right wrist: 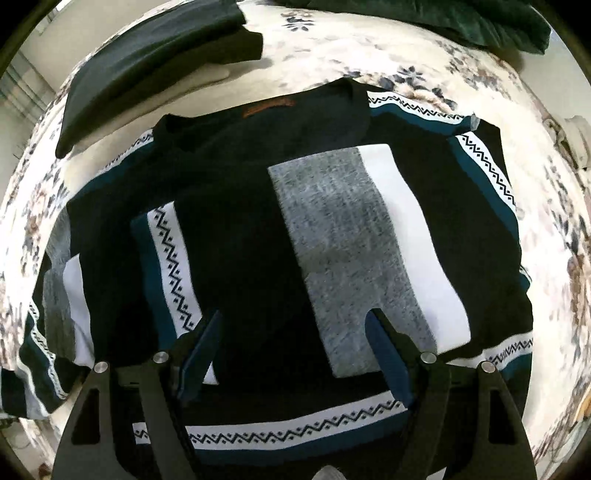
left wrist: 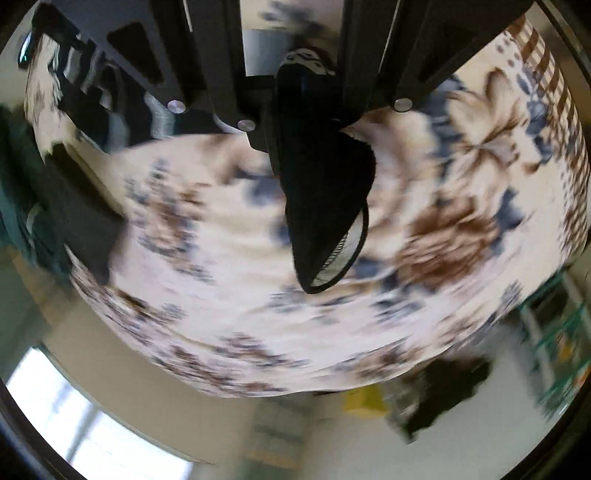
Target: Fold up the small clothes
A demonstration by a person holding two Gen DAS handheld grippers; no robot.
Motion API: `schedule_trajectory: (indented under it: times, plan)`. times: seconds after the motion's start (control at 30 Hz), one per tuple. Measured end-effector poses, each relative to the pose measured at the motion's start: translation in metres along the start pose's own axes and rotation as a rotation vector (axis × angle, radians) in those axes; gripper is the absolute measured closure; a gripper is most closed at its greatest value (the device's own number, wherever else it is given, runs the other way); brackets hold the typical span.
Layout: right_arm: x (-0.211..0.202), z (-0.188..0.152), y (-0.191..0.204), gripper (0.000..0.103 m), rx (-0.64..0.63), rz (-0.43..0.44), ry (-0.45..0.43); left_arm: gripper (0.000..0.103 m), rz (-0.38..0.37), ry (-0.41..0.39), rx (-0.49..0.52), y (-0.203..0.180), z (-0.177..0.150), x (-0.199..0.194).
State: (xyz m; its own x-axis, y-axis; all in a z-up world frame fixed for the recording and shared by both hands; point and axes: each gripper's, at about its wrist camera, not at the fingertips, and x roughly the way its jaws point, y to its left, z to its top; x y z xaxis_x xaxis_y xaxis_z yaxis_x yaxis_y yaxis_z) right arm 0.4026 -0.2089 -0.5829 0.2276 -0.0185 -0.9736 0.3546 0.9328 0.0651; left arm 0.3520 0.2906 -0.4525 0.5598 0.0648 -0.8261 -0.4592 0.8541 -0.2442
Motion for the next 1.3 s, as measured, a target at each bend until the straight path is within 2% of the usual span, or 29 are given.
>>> schedule_trajectory:
  times: [0.1,0.13,0.2,0.27,0.33,0.47,0.57,0.63,0.7,0.77,0.8,0.83,0.9,1.07,1.1,1.13,1.17,1.23,1.3]
  plan:
    - [-0.001,0.006,-0.017,0.022,0.009,0.048,0.022,0.098,-0.057,0.002,0.120,-0.075,-0.009,-0.011]
    - [-0.003,0.008,-0.023,0.022,0.012,0.067,0.041,0.098,-0.074,0.024,0.182,-0.112,-0.017,-0.012]
    - [-0.003,0.012,-0.037,0.022,0.011,0.103,0.094,0.098,-0.119,0.052,0.245,-0.160,-0.033,-0.013]
    - [-0.009,0.017,-0.057,0.023,0.017,0.111,0.090,0.098,-0.148,0.091,0.340,-0.223,-0.061,-0.011]
    - [-0.015,0.021,-0.076,0.023,0.010,0.100,0.076,0.098,-0.215,0.135,0.411,-0.287,-0.094,-0.008]
    - [-0.026,0.033,-0.129,0.023,0.060,0.084,0.072,0.098,-0.311,0.216,0.545,-0.391,-0.160,-0.002]
    - [-0.031,0.039,-0.173,0.023,0.106,0.065,0.076,0.098,-0.357,0.263,0.616,-0.447,-0.199,0.001]
    - [-0.033,0.043,-0.197,0.023,0.134,0.057,0.083,0.094,-0.375,0.307,0.636,-0.473,-0.212,0.005]
    - [-0.034,0.048,-0.221,0.023,0.161,0.059,0.093,0.094,-0.332,0.320,0.662,-0.491,-0.227,0.008]
    - [-0.037,0.050,-0.243,0.023,0.192,0.065,0.105,0.088,-0.304,0.300,0.670,-0.494,-0.231,0.003]
    - [-0.038,0.052,-0.255,0.023,0.212,0.080,0.110,0.071,-0.292,0.285,0.668,-0.486,-0.231,0.001]
    - [-0.040,0.054,-0.261,0.023,0.225,0.096,0.113,0.043,-0.276,0.279,0.667,-0.479,-0.230,0.001]
    - [-0.044,0.057,-0.271,0.023,0.254,0.143,0.121,0.014,-0.211,0.265,0.660,-0.455,-0.228,0.004]
    - [-0.046,0.074,-0.260,0.023,0.264,0.305,0.144,0.014,0.069,0.242,0.611,-0.335,-0.229,0.020]
    - [-0.045,0.077,-0.252,0.023,0.252,0.333,0.148,0.014,0.124,0.248,0.615,-0.315,-0.232,0.025]
    - [-0.041,0.082,-0.240,0.023,0.235,0.363,0.152,0.014,0.212,0.273,0.615,-0.284,-0.237,0.035]
    - [-0.036,0.087,-0.230,0.023,0.220,0.375,0.159,0.014,0.259,0.297,0.605,-0.265,-0.241,0.042]
    - [-0.025,0.095,-0.209,0.023,0.188,0.377,0.170,0.014,0.332,0.343,0.550,-0.222,-0.246,0.052]
    - [-0.013,0.103,-0.190,0.023,0.158,0.370,0.194,0.014,0.316,0.361,0.482,-0.198,-0.248,0.055]
